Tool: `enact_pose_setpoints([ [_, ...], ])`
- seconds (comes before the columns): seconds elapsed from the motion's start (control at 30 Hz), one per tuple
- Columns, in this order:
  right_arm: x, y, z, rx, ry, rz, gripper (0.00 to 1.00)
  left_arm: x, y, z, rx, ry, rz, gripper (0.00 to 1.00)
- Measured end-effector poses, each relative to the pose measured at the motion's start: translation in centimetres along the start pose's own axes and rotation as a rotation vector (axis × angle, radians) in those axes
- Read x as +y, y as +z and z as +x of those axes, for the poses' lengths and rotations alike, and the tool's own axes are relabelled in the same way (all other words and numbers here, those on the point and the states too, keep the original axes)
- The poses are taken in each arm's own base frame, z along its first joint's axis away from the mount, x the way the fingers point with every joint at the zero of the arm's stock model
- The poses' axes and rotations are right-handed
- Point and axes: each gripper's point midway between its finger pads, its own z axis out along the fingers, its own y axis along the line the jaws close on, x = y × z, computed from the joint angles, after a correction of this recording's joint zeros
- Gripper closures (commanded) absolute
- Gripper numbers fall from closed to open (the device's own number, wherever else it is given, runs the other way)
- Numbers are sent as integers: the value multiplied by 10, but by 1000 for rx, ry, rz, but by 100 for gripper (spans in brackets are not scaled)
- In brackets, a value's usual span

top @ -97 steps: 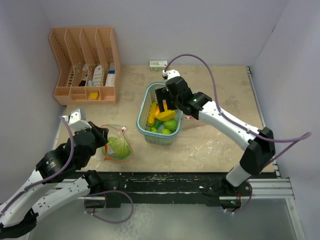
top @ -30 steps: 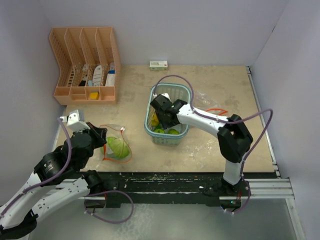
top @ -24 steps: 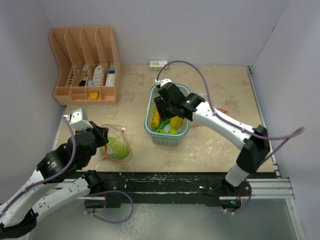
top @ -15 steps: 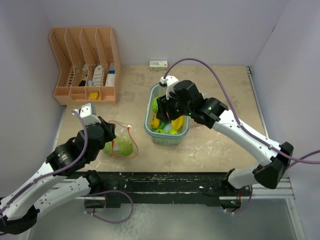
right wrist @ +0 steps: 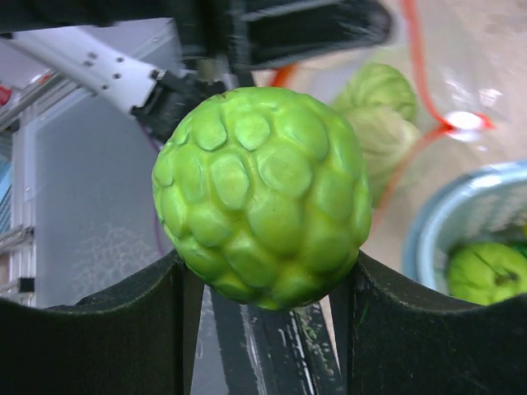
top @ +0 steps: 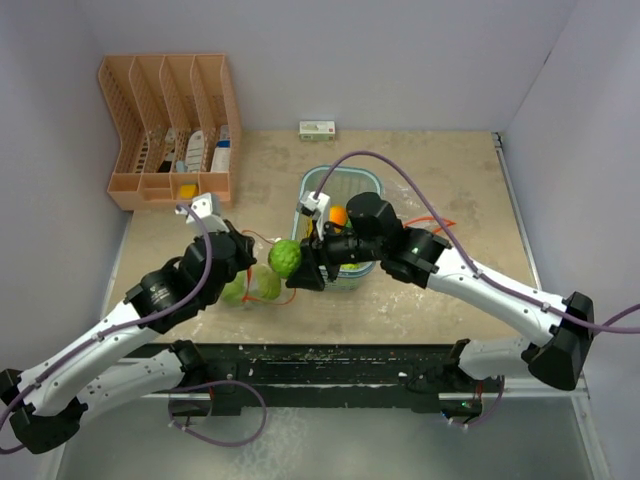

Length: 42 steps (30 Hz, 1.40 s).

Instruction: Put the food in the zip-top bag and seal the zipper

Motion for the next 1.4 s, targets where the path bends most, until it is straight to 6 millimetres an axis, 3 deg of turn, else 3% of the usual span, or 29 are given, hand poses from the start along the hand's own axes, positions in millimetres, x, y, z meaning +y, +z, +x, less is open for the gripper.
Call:
enact_pose_setpoints([
  [0.1, 22, 11, 1, -4, -20, -76, 65, -4, 4, 3, 9, 2, 4, 100],
  [0.2, 30, 23, 6, 5, -21, -118, 65, -6, 6, 5, 15, 5, 9, 100],
  [0.5, 10, 47, 44, 79, 32, -100, 64, -5, -4, -1, 6, -12, 33, 100],
  [0.7, -4, 60, 52, 91, 51, -57, 64, -3, -17, -9, -6, -39, 65, 100],
  [0.93, -44, 76, 45, 86, 110, 167, 40, -5, -15, -3, 22, -29, 74, 100],
  [1.07, -56, 72, 25, 34, 130, 270, 1, -8, -10, 5, 50, -12, 68, 100],
  [1.27, -56, 71, -6, -31, 123, 303, 1, -11, -10, 7, 60, -14, 81, 100],
  [1.4, -55, 70, -5, -23, 124, 306, 0, -11, -10, 7, 59, -14, 81, 100],
])
